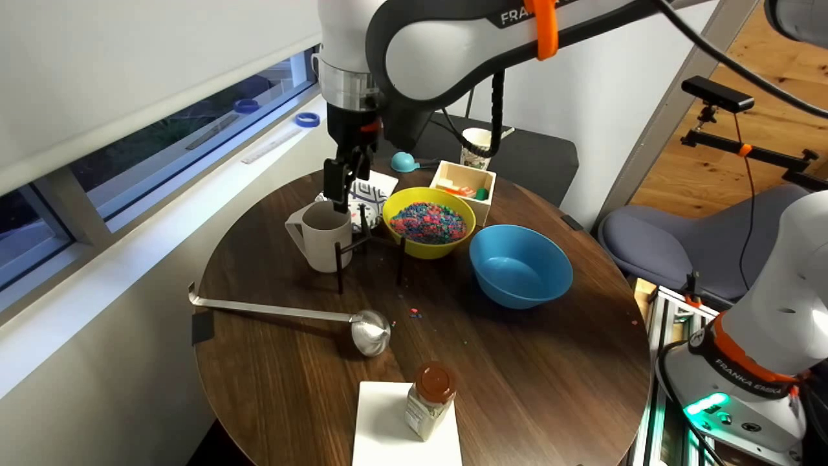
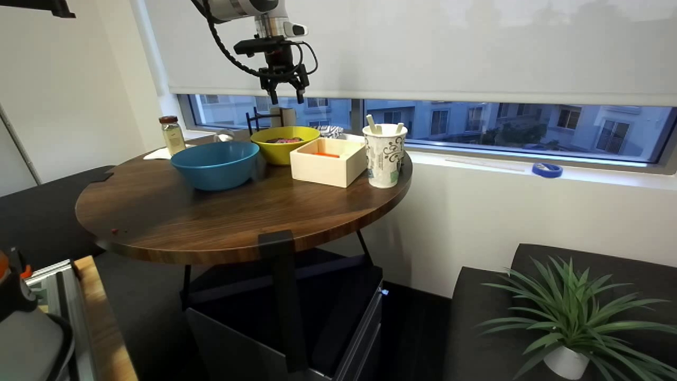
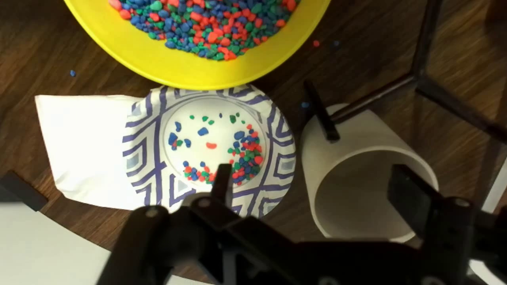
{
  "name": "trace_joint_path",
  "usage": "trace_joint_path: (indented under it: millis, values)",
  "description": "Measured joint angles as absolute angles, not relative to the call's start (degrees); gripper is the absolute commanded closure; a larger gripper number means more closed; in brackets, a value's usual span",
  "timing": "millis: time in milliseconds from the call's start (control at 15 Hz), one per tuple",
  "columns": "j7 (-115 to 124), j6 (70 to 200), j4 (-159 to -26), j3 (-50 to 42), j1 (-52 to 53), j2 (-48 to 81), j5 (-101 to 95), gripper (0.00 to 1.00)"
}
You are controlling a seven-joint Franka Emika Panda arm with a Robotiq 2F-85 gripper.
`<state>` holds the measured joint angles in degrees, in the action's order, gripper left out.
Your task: Pick up the white mug and pour its contents into the yellow bowl, put the white mug at the front of the table, pick up the paper cup and put it in the white mug
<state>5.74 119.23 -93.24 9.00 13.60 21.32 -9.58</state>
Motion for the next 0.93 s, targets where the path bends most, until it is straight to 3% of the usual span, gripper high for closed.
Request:
trace_joint_path:
  millis: [333, 467, 933]
  values:
    - [8.4, 123.0, -92.7, 8.4, 13.5, 23.1, -8.8, 0.01]
    - [9.0, 123.4, -92.1, 8.4, 13.6, 24.1, -8.6, 0.26]
    - [9.2, 123.4, -90.0, 8.4, 13.7, 26.5, -8.5, 0.77]
